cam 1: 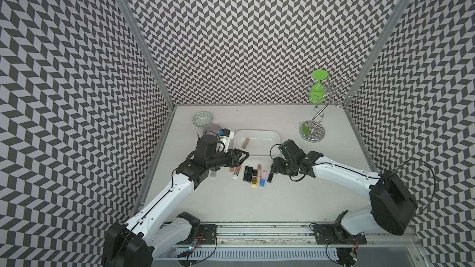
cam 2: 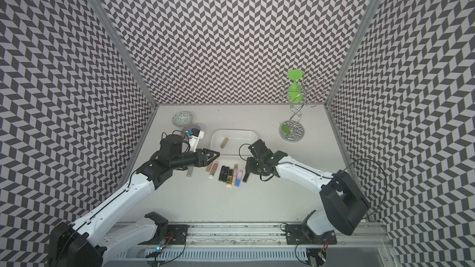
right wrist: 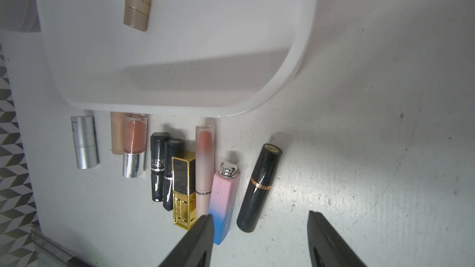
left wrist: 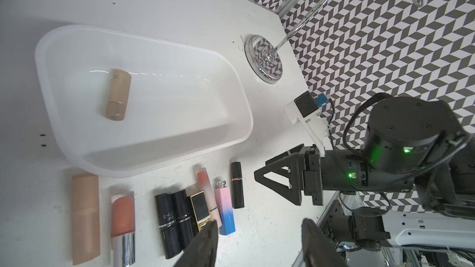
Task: Put the lipstick into the storage box
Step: Pick up the lipstick at the center of the board.
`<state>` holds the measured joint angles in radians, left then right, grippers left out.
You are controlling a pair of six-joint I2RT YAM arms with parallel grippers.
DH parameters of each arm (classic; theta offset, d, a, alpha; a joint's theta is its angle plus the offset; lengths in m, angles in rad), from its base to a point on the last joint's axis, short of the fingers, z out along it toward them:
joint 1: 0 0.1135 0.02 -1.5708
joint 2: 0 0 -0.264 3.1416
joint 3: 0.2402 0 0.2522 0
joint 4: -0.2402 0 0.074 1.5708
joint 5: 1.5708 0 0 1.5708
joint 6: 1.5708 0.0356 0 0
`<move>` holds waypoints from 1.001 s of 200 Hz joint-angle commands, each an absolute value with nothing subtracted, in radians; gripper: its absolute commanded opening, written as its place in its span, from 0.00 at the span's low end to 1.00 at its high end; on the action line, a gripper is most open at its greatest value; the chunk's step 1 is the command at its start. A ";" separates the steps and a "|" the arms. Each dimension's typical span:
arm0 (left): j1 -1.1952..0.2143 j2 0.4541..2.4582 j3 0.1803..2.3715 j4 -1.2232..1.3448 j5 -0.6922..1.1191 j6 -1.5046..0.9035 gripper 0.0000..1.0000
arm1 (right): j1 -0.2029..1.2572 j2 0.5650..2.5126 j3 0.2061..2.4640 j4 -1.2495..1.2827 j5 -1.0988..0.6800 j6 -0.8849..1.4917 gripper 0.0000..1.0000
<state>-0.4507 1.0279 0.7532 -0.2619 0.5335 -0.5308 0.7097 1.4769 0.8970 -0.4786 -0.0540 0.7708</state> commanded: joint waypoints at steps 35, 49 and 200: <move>-0.443 1.003 0.735 -0.271 0.531 -0.523 0.56 | 0.718 1.548 0.894 -0.427 -0.059 0.808 0.56; -0.441 1.001 0.729 -0.275 0.530 -0.522 0.56 | 0.728 1.567 0.903 -0.438 -0.047 0.808 0.56; -0.412 0.951 0.679 -0.281 0.540 -0.524 0.58 | 0.792 1.713 0.985 -0.498 0.033 0.749 0.50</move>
